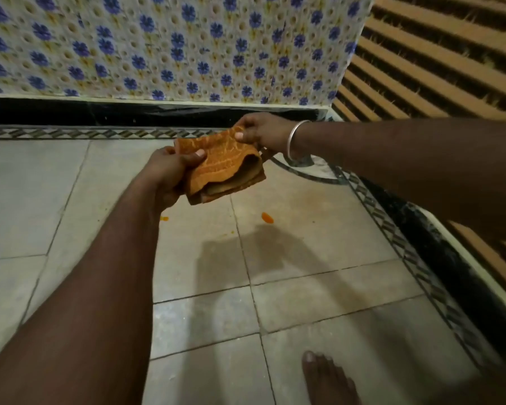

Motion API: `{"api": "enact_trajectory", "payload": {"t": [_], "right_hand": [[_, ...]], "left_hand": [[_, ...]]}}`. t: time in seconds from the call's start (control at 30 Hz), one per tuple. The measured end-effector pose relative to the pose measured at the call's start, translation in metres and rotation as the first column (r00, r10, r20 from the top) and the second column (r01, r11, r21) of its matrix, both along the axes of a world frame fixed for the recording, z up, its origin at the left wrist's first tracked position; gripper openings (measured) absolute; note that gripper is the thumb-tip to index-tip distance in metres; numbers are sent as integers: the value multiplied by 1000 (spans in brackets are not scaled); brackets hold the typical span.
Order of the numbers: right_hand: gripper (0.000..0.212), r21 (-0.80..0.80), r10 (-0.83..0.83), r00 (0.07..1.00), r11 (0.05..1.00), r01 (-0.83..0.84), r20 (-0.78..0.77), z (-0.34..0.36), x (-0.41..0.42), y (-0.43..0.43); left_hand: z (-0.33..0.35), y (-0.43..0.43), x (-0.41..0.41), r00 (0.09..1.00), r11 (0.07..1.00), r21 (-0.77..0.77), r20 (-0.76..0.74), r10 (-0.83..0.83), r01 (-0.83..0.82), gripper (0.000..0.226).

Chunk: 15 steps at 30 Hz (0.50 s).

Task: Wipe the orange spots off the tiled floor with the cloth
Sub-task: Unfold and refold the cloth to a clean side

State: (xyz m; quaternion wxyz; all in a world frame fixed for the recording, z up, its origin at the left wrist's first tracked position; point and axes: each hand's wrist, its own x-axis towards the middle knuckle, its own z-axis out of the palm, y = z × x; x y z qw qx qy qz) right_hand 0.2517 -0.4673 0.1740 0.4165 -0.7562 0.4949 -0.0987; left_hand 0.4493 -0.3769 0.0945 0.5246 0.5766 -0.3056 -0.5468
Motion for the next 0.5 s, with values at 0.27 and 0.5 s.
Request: {"api": "enact_trajectory", "payload": {"t": [0.27,0.5], "right_hand": [[39,222,132,988,964,-148,86,-45,35,-17],[80,526,342,925,762,-377,167,-74,49,-38]], "left_hand": [[-28,20,11,972,973,69,95,214,-221,42],[-26,22,13,920,948,76,275,278,-309,44]]}}
